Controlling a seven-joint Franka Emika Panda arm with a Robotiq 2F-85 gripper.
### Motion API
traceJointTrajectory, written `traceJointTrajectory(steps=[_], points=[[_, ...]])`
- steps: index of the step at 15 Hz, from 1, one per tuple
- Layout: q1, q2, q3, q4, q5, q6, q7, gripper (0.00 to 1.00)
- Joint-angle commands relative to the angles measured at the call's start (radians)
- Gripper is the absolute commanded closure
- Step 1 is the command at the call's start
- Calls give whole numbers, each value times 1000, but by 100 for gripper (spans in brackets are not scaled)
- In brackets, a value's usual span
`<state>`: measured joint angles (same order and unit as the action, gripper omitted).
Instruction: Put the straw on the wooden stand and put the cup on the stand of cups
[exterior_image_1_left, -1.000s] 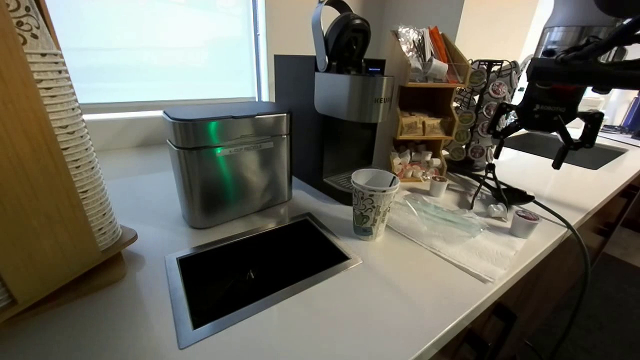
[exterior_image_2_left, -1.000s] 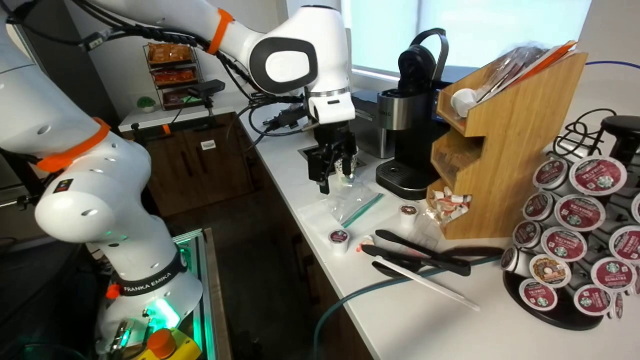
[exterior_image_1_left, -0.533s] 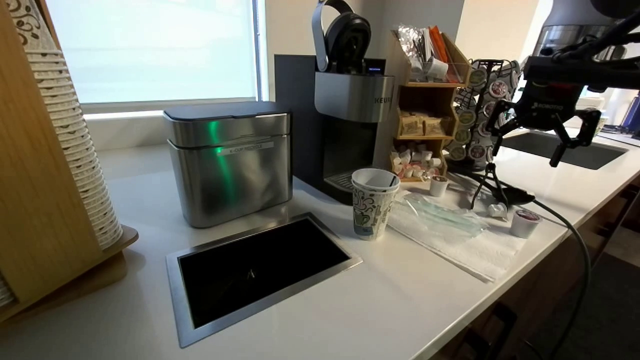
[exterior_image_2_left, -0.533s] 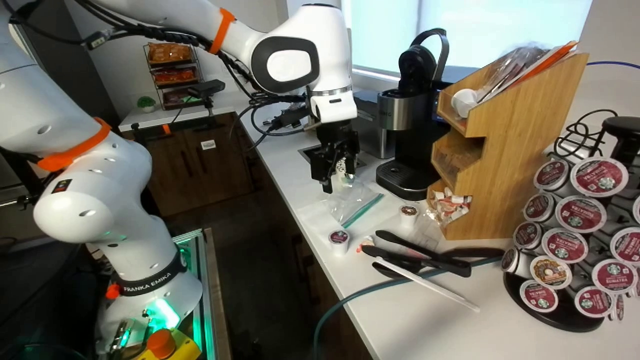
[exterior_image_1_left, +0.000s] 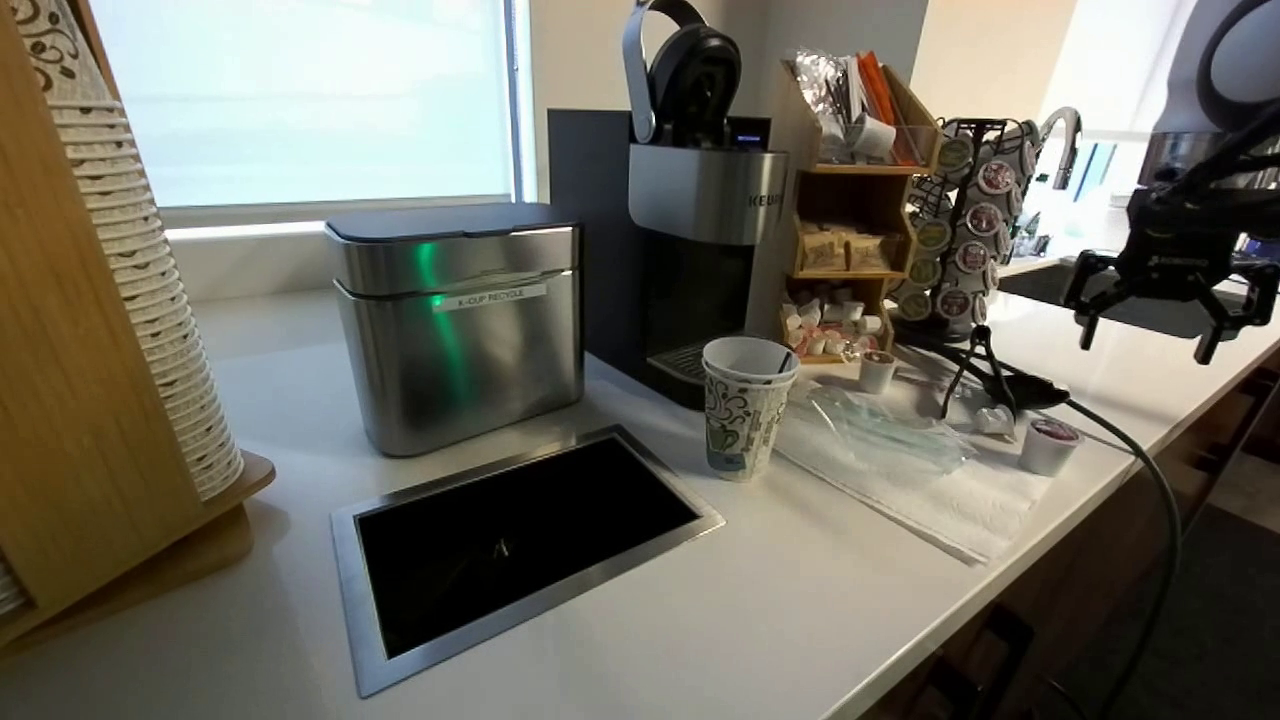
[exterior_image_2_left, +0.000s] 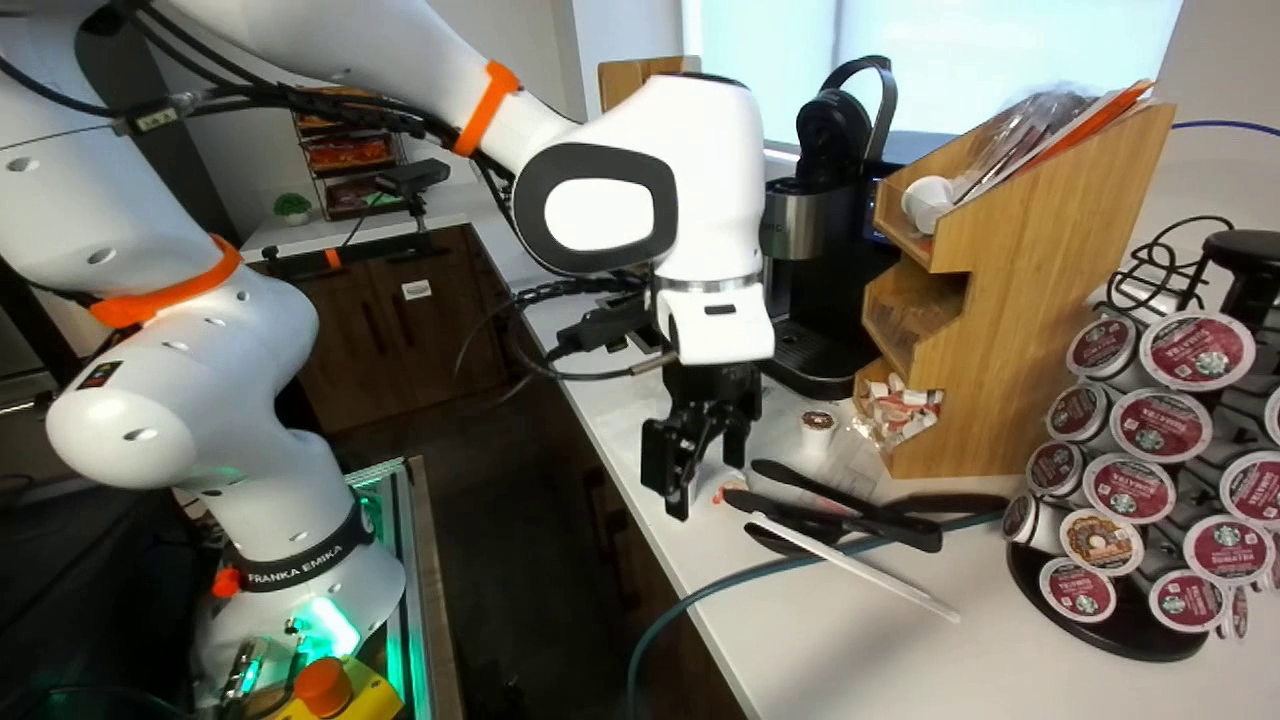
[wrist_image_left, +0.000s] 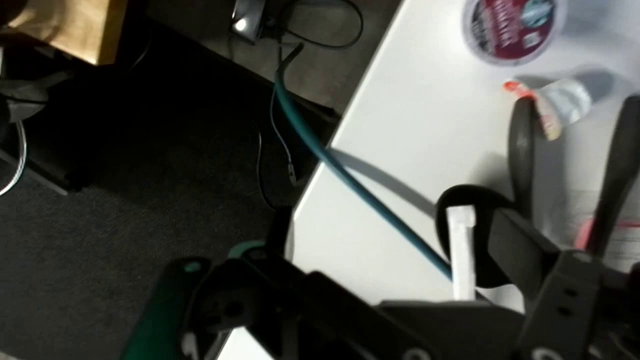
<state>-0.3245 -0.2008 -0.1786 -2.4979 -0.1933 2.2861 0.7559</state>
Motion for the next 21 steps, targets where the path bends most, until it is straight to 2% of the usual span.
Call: traceJointTrajectory(steps=[1, 2, 7, 9, 11, 13, 15, 21], points=[[-30, 131, -51, 88, -47, 28, -95, 0], [-17, 56, -42, 37, -33, 7, -59, 0], [-12, 83, -49, 57, -26, 20, -88, 0], [-7, 100, -53, 70, -27, 31, -160, 0], [4, 118, -60, 87, 23, 24, -287, 0], [16, 142, -71, 110, 114, 10, -443, 0], [23, 174, -75, 145, 207, -35, -521, 0], [25, 268, -75, 243, 308, -148, -489, 0]])
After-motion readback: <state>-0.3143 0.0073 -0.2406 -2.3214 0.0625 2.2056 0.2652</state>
